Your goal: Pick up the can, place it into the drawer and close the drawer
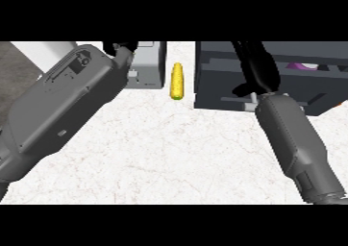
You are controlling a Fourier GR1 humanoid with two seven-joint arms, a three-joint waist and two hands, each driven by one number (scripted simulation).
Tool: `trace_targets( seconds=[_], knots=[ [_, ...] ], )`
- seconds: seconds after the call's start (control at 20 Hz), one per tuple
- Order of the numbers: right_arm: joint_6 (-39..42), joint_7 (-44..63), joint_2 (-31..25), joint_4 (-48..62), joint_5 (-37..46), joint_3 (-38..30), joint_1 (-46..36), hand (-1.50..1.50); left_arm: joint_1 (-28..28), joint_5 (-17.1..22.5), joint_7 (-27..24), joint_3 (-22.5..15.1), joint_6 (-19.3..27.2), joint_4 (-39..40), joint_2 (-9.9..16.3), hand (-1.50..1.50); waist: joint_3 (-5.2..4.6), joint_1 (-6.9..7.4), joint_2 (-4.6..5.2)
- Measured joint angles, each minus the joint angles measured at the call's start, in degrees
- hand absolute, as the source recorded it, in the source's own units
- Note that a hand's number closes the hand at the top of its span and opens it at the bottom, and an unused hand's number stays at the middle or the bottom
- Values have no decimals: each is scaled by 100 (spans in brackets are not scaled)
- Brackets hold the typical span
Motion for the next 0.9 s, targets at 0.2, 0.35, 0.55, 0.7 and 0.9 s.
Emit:
trace_targets(
  seconds=[0.2,0.35,0.55,0.7,0.9],
  knots=[
    [-375,-12,-64,651,39,-192,-403,-150,108,-65,95,31,0,-225,139,-150,26,49,53],
    [-722,37,-46,1075,121,-274,-641,-150,190,-115,188,63,-19,-384,257,-150,41,45,73],
    [-910,105,-121,1606,131,-428,-1045,-150,223,-221,318,30,76,-611,311,-150,83,100,138],
    [-1003,141,-155,1904,154,-492,-1267,-150,306,-266,343,67,47,-731,378,-150,91,116,160],
    [-1026,141,-305,2206,162,-575,-1484,-150,323,-302,492,73,35,-925,485,-150,110,165,199]
  ],
)
